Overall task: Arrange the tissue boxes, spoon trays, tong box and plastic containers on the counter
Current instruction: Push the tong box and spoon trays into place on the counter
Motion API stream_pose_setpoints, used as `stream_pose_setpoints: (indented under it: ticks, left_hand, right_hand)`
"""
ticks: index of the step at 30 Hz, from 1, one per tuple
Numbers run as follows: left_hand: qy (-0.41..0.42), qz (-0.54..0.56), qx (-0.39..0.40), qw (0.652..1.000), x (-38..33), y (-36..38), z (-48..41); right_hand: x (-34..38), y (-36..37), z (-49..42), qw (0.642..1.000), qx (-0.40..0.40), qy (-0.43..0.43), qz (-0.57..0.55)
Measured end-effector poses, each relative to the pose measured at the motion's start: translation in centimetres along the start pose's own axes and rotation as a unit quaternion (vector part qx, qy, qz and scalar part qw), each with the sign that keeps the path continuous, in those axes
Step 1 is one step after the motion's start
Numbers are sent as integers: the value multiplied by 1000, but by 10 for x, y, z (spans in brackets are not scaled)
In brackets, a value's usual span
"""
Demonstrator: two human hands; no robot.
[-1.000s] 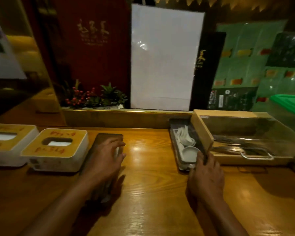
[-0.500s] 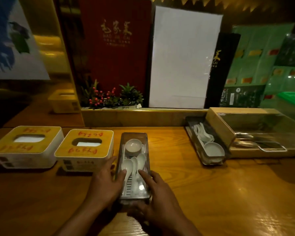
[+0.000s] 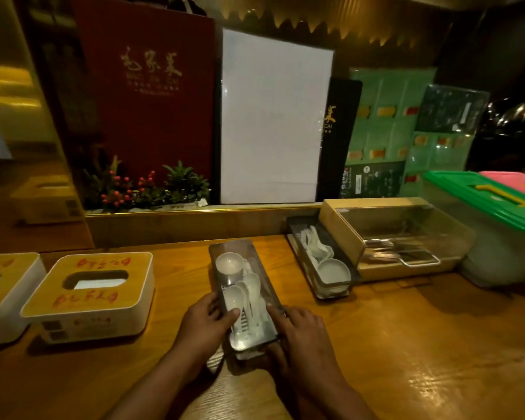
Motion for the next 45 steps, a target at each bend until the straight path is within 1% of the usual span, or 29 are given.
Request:
stream_pose_setpoints:
  ticks: [6,10,13,17,19,25,30,35,42,45]
  left_hand:
    - [-3,-6,11,1000,-4,37,-37]
    - [-15,21,12,1000,-7,53,-61]
    - [-24,53,15,998,-5,59,-80]
    - [-26,89,22,995,-11,68,-97]
    - [-33,109,29,993,-12,72,-104]
    - [-51,150,19,987,-19,83,-120]
    - [-57,133,37,989,-22,79,-126]
    - [-79,133,44,987,-19,81,-129]
    - [-84,129,49,987,-18,78,-131]
    - [-99,117,50,987,-19,77,-128]
  right_hand:
    - [-37,-18,-5,997,-10,61,54]
    - [-53,-27,-15,994,-28,80,64]
    - [-64,-29,-27,994,-22,82,68]
    - [-78,-31,-42,992,-22,110,56]
    - [-82,-30,-49,991,-32,117,58]
    - [-93,-27,-60,991,-39,121,43]
    - [-93,-27,-61,992,-53,111,15]
    - [-89,-33,-58,993,-40,102,-36]
    - [-86,-35,-56,992,-25,114,-48]
    - [-84,-35,-54,990,-41,118,-58]
Point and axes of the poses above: each hand's wrist, its own z-axis away from the middle knuckle, its own y-axis out of the palm, x = y × z, the point moved 5 cm from there along -z, towards the middle knuckle, and after that the axes turned 12 degrees about x, right-handed, at the moved point
